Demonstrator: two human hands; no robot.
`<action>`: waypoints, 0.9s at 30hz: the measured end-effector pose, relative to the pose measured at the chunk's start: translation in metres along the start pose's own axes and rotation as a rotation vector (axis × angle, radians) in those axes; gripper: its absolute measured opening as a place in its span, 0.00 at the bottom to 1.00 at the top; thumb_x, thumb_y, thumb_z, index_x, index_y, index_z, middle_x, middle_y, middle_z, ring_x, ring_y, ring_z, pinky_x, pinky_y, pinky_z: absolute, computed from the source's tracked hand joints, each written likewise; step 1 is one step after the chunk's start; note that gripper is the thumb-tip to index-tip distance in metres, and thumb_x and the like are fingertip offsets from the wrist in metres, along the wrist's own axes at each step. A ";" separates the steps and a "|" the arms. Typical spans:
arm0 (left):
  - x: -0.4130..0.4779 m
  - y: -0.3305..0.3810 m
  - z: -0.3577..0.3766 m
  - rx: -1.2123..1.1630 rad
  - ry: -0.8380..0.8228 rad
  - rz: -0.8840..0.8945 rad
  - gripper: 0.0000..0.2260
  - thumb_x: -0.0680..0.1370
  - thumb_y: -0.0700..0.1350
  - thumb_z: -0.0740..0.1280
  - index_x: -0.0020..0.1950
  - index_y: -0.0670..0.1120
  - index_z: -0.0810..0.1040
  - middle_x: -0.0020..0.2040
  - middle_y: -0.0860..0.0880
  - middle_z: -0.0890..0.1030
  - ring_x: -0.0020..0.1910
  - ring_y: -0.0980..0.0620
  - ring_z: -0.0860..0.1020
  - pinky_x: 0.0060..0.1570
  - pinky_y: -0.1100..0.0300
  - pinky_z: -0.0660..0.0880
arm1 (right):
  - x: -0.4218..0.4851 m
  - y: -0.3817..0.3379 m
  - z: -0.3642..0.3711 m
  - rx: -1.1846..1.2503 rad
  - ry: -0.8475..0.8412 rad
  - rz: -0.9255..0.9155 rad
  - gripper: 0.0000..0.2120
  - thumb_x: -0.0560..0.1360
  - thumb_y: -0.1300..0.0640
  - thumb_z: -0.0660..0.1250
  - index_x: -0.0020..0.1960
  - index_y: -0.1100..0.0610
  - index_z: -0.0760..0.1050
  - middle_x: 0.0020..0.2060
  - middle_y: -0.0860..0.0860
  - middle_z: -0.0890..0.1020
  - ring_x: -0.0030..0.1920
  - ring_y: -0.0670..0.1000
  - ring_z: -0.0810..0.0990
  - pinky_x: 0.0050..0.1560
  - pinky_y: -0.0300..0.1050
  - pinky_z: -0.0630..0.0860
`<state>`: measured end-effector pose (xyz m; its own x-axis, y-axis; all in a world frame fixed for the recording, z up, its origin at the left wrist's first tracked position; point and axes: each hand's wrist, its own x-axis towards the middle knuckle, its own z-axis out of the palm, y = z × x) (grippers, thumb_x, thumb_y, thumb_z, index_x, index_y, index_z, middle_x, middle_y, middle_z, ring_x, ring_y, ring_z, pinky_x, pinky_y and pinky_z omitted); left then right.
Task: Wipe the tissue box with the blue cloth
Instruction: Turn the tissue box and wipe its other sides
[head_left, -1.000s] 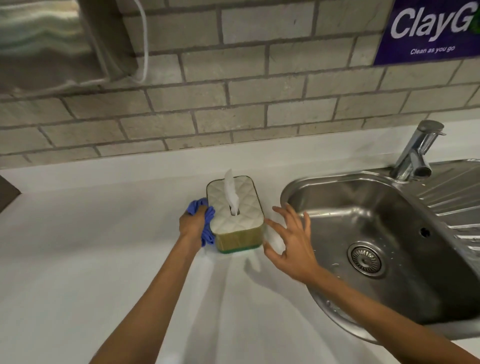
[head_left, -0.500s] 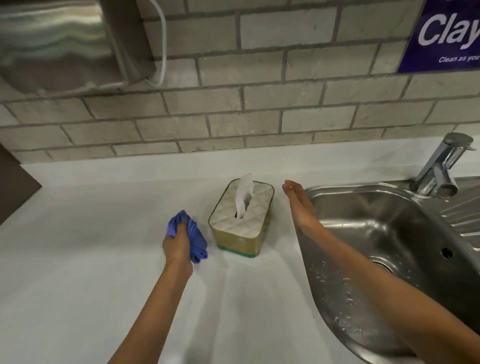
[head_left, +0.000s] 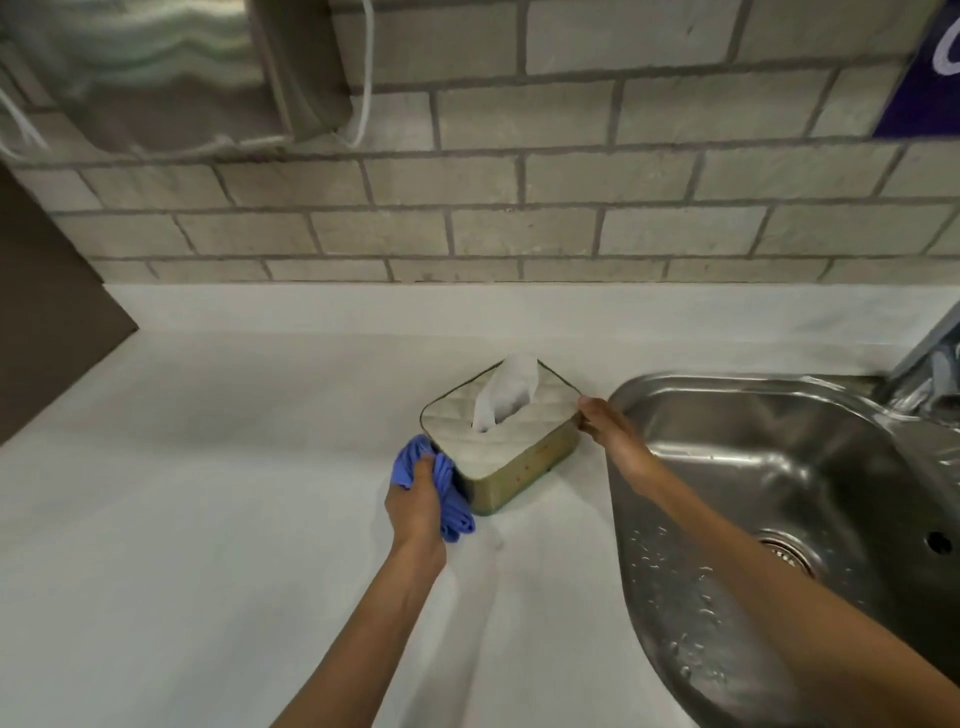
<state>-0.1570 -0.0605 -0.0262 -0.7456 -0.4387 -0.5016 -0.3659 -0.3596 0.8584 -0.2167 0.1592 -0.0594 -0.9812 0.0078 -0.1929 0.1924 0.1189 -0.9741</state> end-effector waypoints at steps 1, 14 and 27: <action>0.004 0.001 -0.002 0.016 -0.004 0.020 0.15 0.78 0.47 0.63 0.61 0.39 0.74 0.47 0.43 0.78 0.39 0.48 0.76 0.32 0.60 0.73 | -0.008 0.006 -0.001 -0.020 -0.001 -0.016 0.22 0.74 0.40 0.58 0.59 0.54 0.72 0.59 0.53 0.77 0.63 0.55 0.74 0.70 0.54 0.65; 0.025 0.014 -0.016 0.187 -0.096 0.145 0.10 0.78 0.47 0.63 0.54 0.43 0.76 0.39 0.48 0.78 0.46 0.46 0.76 0.48 0.55 0.73 | -0.055 0.023 0.012 -0.018 0.080 -0.206 0.22 0.76 0.52 0.62 0.67 0.59 0.70 0.55 0.53 0.81 0.53 0.49 0.80 0.52 0.39 0.77; 0.034 0.065 -0.002 0.365 -0.227 0.208 0.09 0.74 0.51 0.66 0.34 0.52 0.76 0.36 0.50 0.79 0.44 0.47 0.78 0.48 0.54 0.75 | -0.056 0.003 0.026 -0.009 0.368 -0.201 0.24 0.60 0.30 0.66 0.41 0.49 0.74 0.38 0.52 0.81 0.42 0.53 0.81 0.46 0.52 0.79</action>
<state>-0.2053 -0.1001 0.0128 -0.9116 -0.2650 -0.3143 -0.3379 0.0475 0.9400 -0.1612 0.1334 -0.0542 -0.9396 0.3374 0.0578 -0.0024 0.1625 -0.9867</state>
